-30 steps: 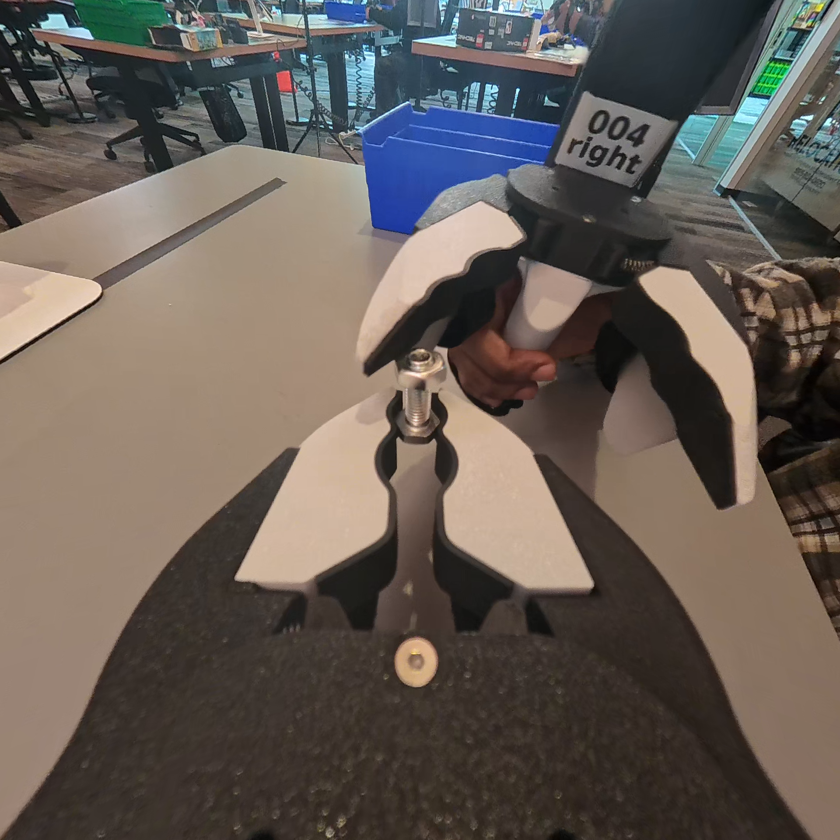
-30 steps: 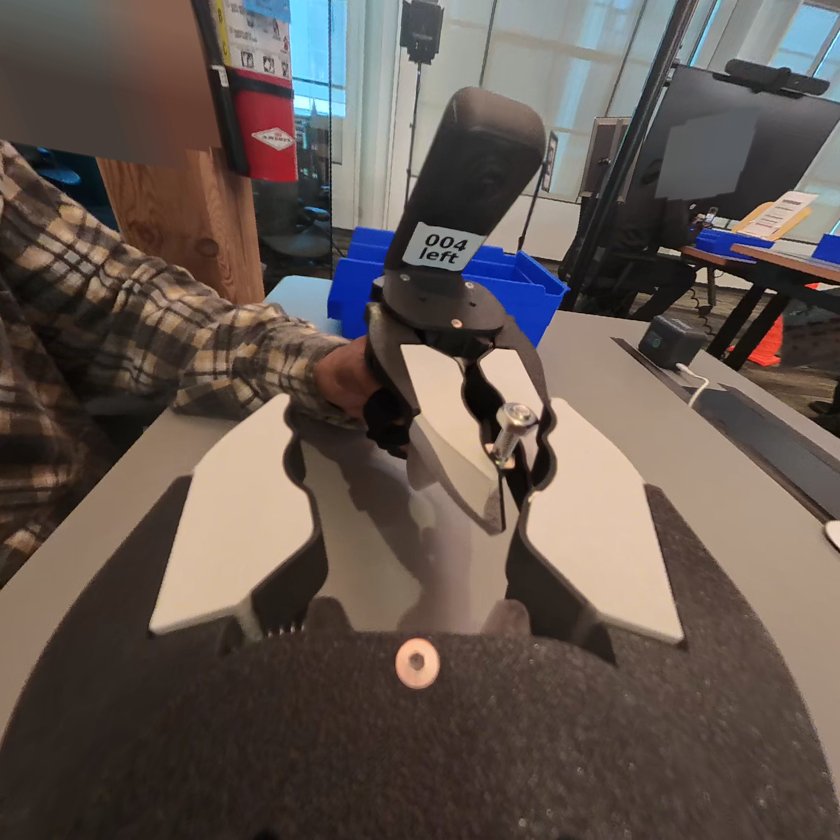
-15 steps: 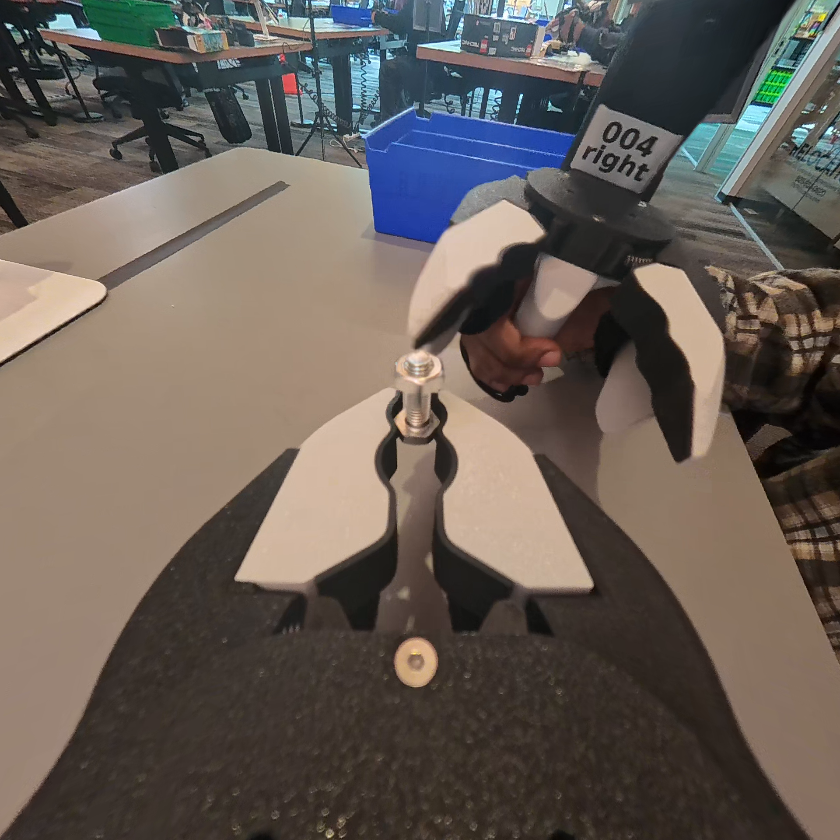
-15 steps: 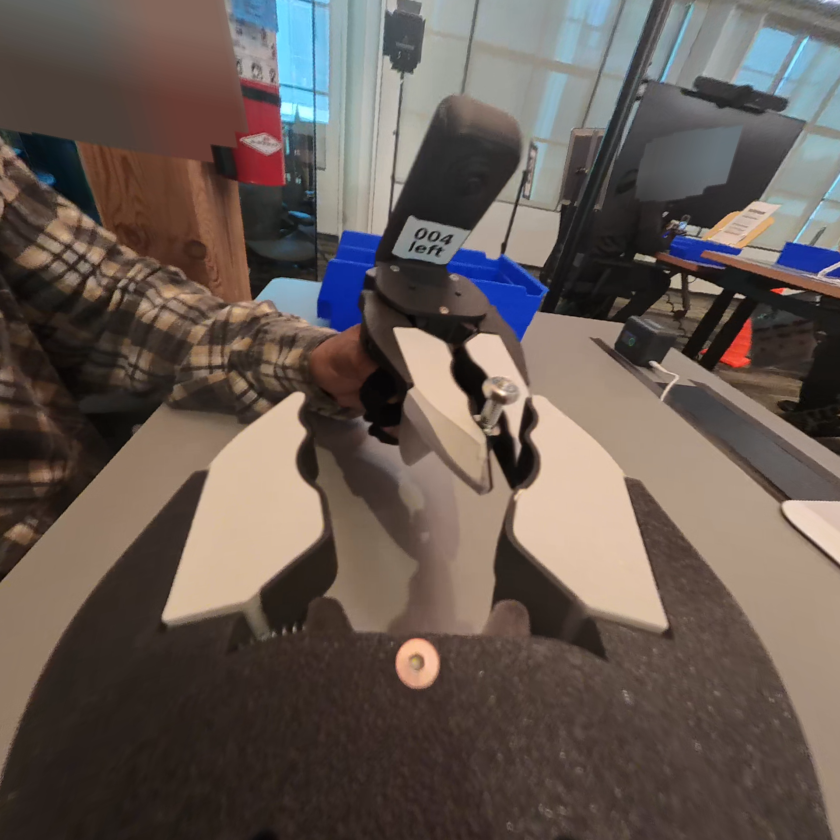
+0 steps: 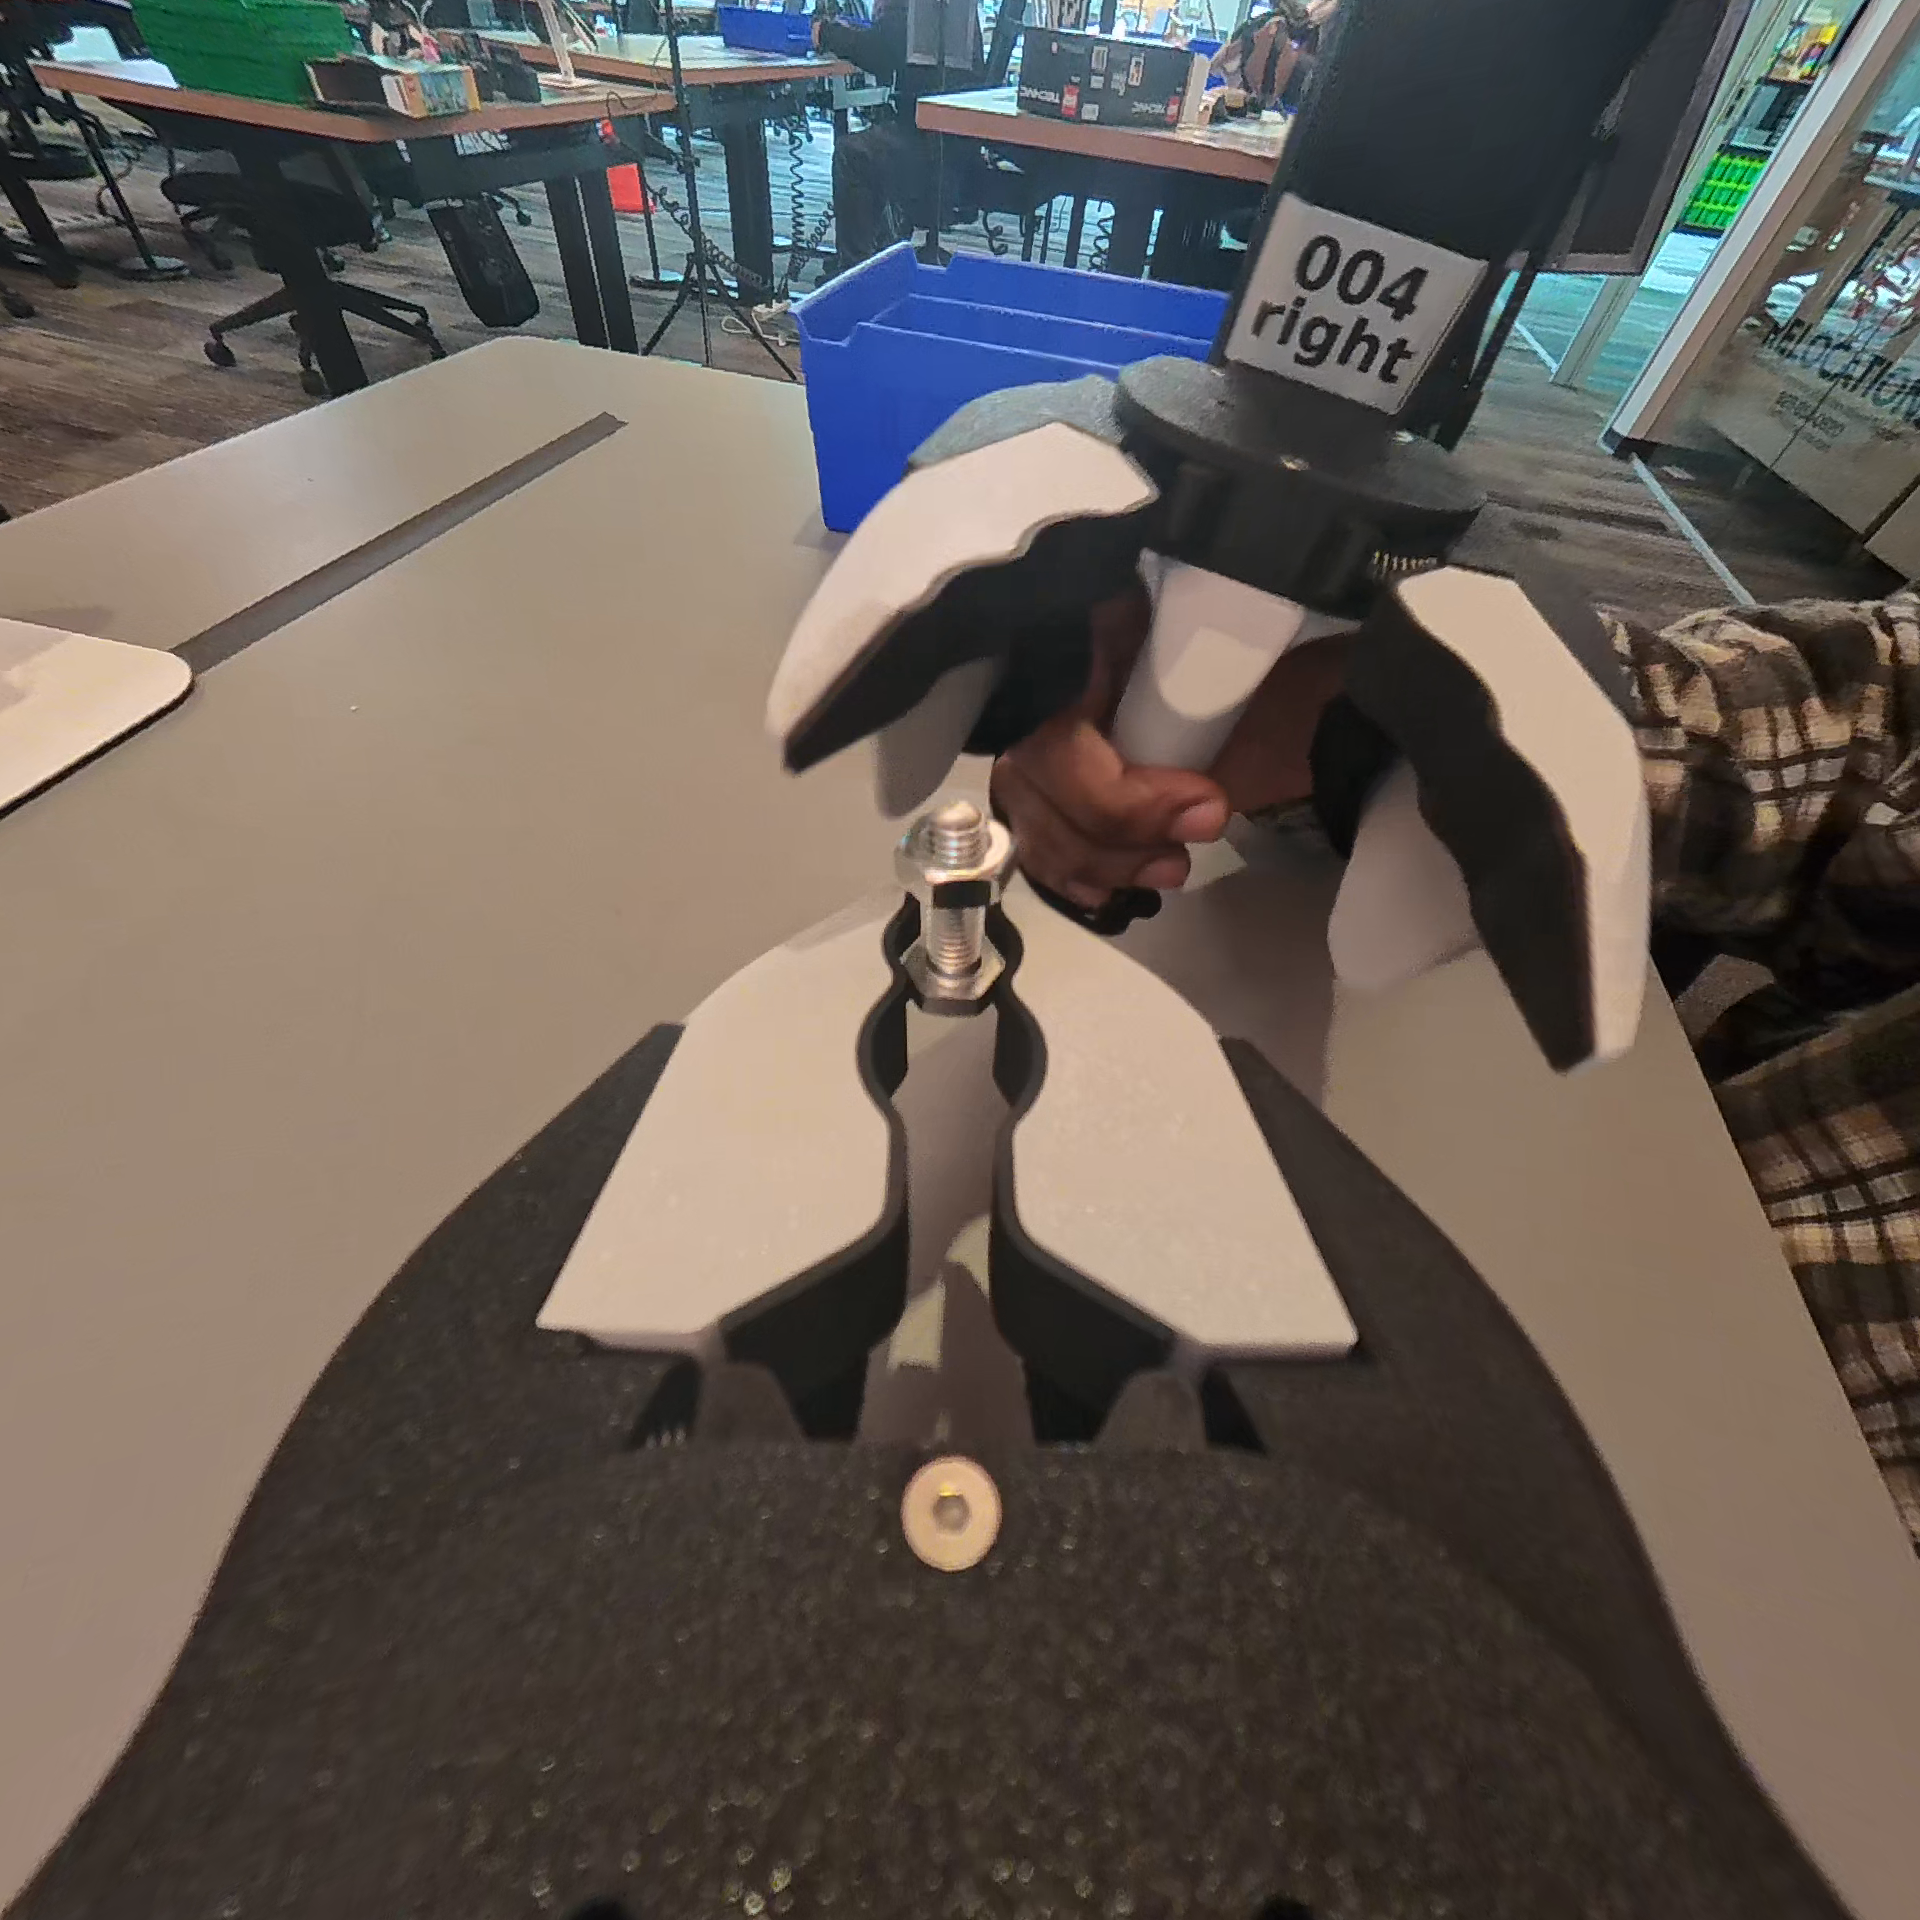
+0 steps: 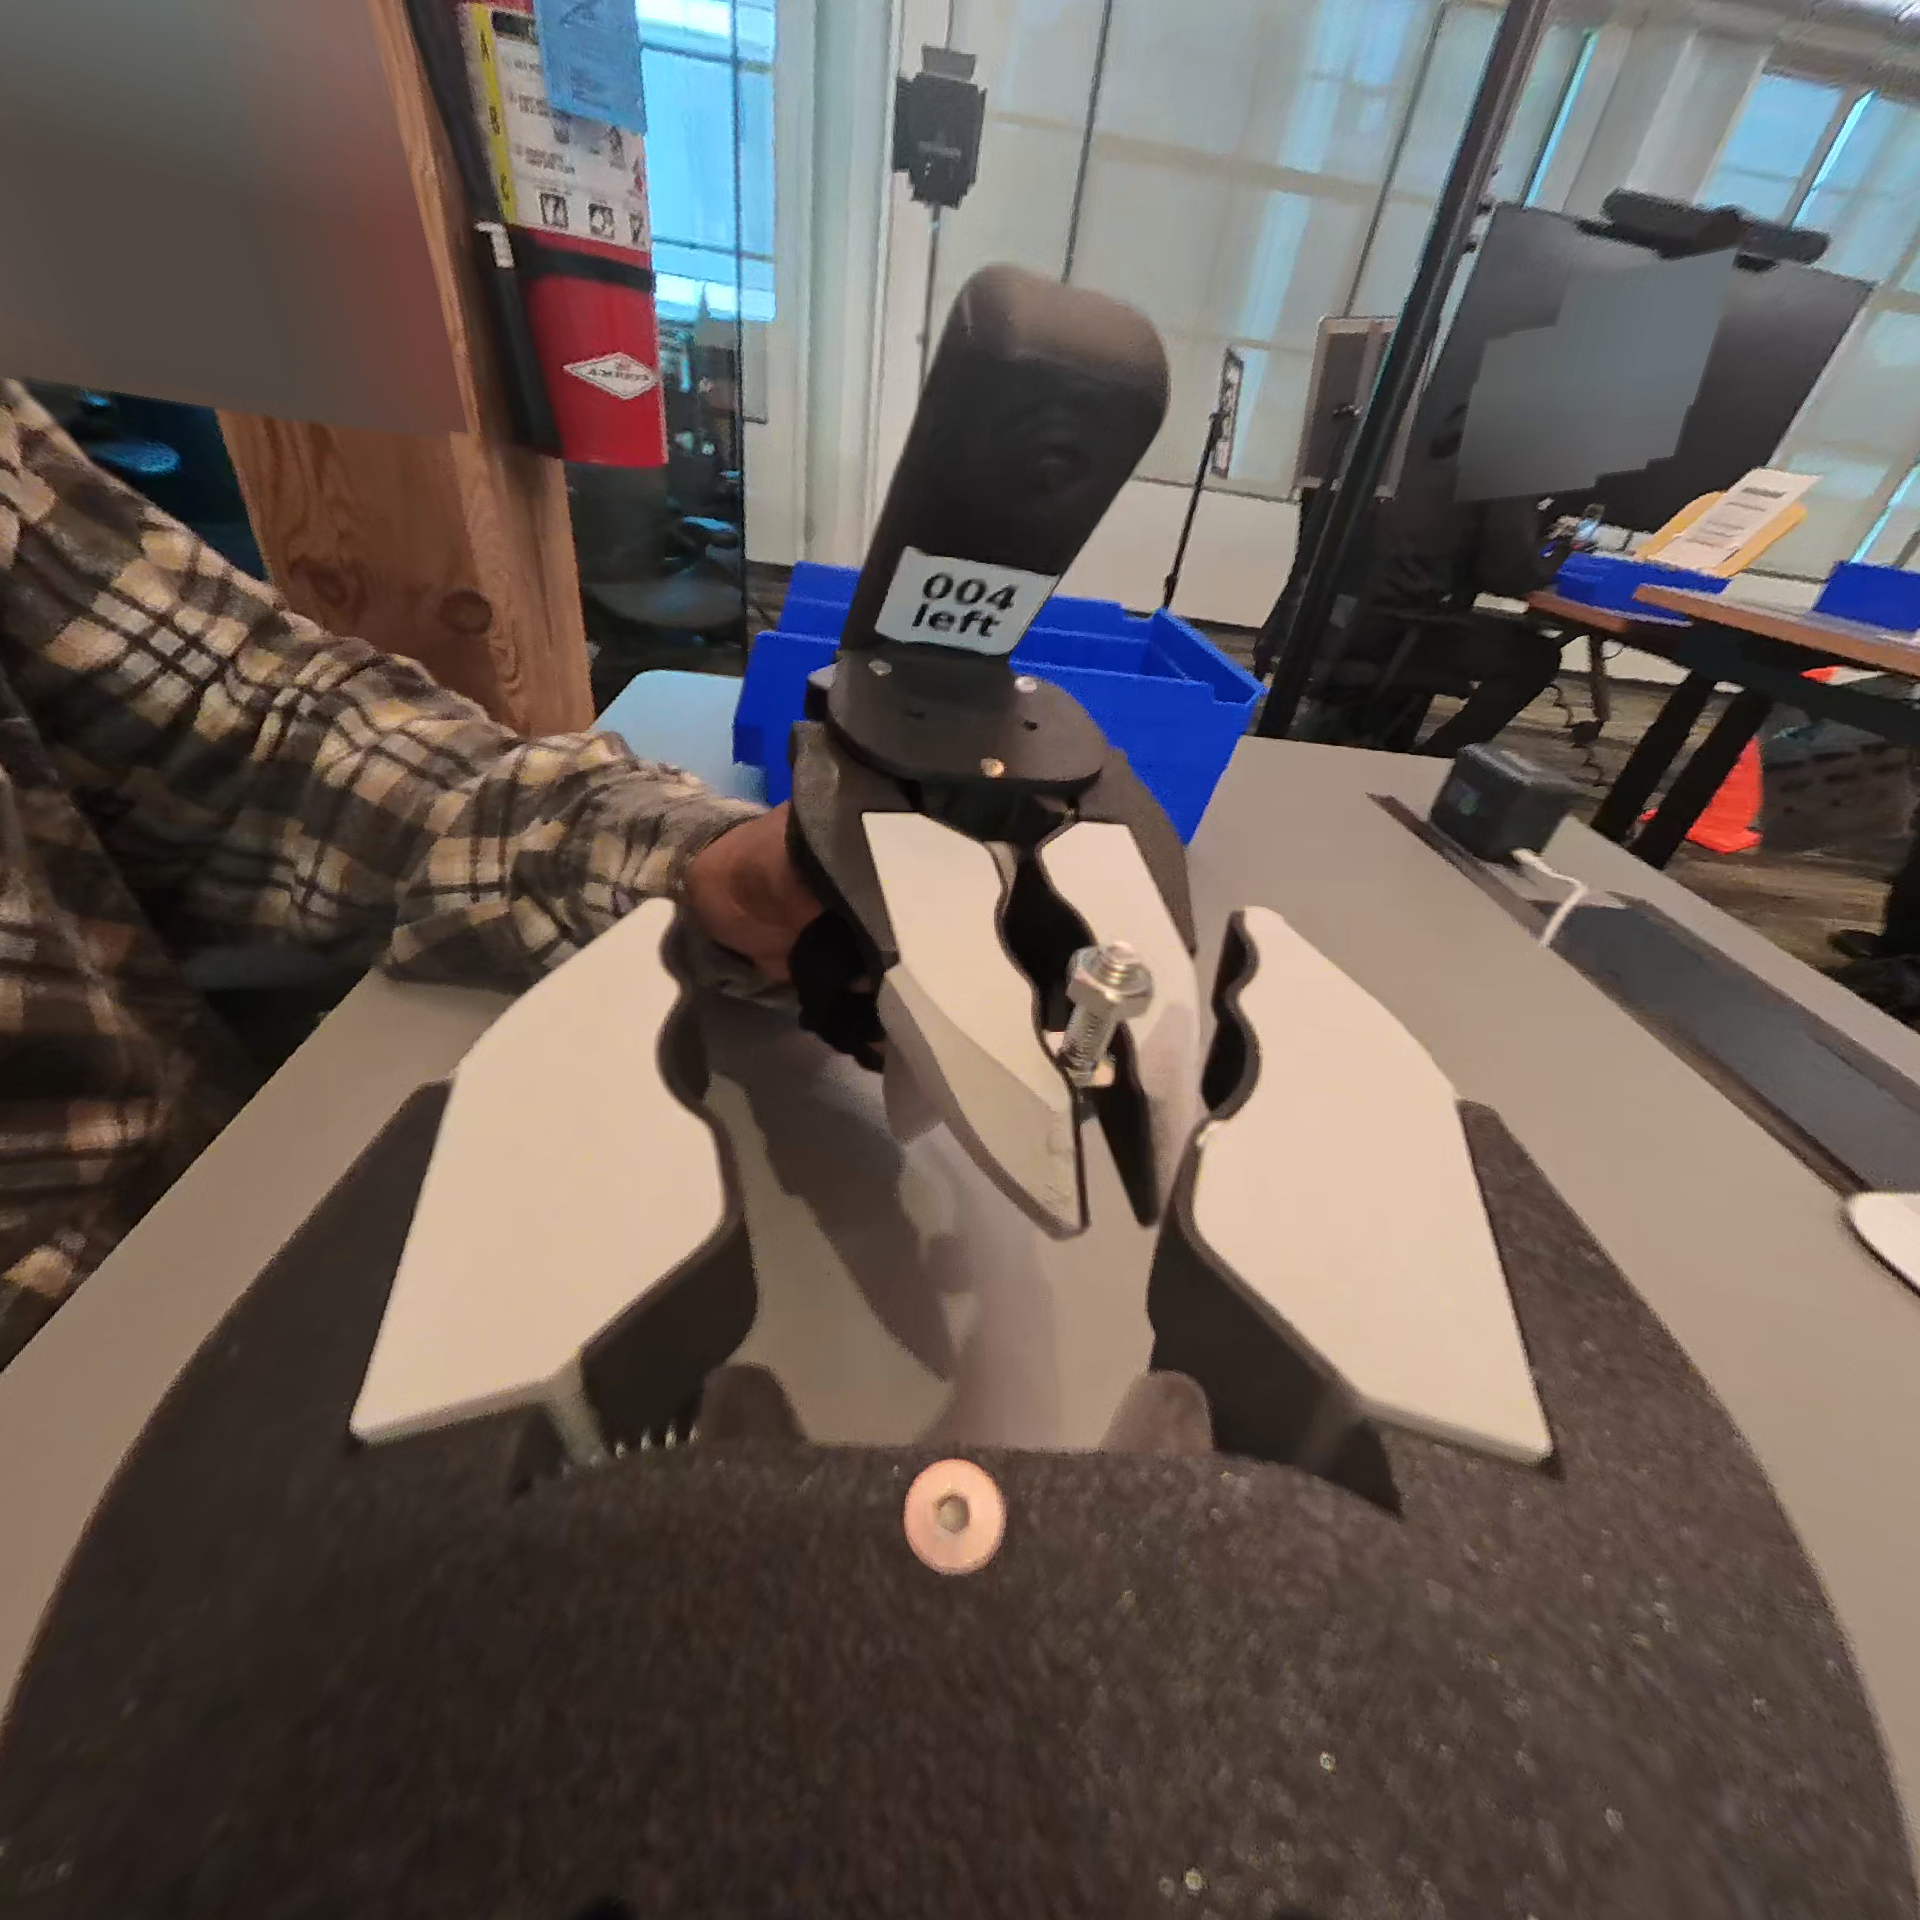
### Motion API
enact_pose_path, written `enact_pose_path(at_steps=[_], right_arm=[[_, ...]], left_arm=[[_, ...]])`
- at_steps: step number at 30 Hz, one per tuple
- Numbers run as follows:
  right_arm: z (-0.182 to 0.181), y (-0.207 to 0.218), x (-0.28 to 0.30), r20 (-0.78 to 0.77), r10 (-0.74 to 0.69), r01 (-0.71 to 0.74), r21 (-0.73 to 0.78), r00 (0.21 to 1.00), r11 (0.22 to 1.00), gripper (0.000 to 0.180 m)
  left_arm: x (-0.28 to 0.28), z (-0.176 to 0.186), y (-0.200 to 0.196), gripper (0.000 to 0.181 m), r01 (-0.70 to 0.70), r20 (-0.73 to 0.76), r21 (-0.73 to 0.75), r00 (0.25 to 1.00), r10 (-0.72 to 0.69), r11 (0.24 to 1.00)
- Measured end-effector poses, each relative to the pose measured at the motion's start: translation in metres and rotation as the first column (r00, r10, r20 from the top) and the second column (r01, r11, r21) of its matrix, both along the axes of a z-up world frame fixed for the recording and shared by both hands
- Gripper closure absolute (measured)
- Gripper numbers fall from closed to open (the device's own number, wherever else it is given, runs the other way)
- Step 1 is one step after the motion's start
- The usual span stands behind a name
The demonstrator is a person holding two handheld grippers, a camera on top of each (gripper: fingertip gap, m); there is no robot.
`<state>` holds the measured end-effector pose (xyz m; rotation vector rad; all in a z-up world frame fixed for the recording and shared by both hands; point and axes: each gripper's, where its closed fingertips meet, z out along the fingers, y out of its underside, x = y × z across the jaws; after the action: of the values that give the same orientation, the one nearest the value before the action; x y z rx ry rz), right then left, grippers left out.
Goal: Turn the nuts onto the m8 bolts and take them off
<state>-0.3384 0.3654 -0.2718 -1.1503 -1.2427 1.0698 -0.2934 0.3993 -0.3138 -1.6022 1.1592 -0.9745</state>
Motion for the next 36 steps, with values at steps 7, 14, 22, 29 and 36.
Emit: enact_pose_path(at_steps=[7,14,22,29,36], right_arm=[[-0.002,-0.011,0.015,-0.007,-0.011,0.011,0.009,1.0,1.0,0.089],[-0.007,-0.012,-0.007,0.013,0.027,-0.027,0.005,1.0,1.0,0.082],[0.012,-0.005,0.005,-0.079,-0.019,0.02,0.011,0.997,1.0,0.087],[-0.004,-0.021,0.007,-0.008,-0.011,0.012,0.038,1.0,0.999,0.083],[0.001,-0.008,-0.007,-0.014,-0.028,0.029,0.044,0.999,0.999,0.08]], left_arm=[[-0.004,0.005,0.002,0.17,-0.006,0.018,0.005,1.0,0.006,1.0],[0.0,0.004,-0.003,0.17,0.009,0.017,0.006,1.0,-0.009,1.0],[0.0,0.006,-0.003,0.17,0.013,0.026,0.002,1.0,-0.013,1.0],[-0.002,0.009,-0.002,0.17,0.007,0.036,0.012,0.999,-0.007,1.0],[0.001,0.007,-0.004,0.17,0.015,0.029,0.01,0.999,-0.015,1.0]])
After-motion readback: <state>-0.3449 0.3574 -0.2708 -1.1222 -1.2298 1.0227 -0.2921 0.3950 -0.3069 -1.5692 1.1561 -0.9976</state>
